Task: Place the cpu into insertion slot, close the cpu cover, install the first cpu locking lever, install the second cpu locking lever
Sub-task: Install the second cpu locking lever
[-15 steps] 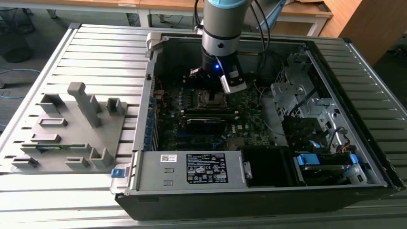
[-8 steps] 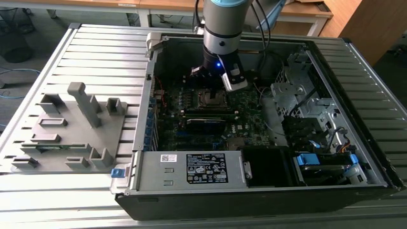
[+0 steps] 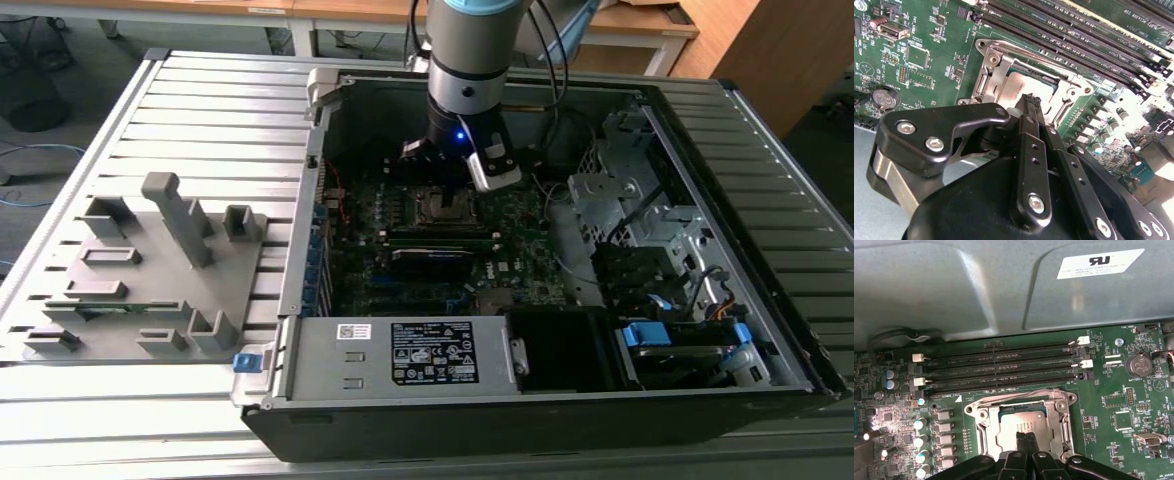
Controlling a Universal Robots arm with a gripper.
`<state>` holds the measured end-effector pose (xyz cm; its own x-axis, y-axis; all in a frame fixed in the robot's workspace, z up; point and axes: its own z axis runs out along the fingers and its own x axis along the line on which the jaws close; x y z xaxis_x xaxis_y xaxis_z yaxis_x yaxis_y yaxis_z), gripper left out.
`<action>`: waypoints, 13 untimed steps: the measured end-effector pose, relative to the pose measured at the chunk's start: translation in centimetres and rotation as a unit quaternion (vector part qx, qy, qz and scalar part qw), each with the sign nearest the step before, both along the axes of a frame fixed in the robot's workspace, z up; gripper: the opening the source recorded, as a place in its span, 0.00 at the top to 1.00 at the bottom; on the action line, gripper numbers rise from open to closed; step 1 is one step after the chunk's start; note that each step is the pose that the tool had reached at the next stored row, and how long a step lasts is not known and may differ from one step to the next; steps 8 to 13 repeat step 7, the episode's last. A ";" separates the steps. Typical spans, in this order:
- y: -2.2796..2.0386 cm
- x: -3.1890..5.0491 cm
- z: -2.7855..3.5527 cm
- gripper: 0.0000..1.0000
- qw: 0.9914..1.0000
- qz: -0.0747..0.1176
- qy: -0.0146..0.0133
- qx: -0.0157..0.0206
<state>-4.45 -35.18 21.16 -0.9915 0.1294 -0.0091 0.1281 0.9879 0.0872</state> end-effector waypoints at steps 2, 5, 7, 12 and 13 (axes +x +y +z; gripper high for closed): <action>0.00 0.00 0.06 0.89 1.000 0.000 0.000 0.000; 0.00 0.00 0.12 0.89 1.000 0.000 0.000 0.000; 0.00 0.00 0.12 0.89 1.000 0.000 0.000 0.000; 0.00 0.00 0.12 0.89 1.000 0.000 0.000 0.000; 0.00 0.00 0.12 0.89 1.000 0.000 0.000 0.000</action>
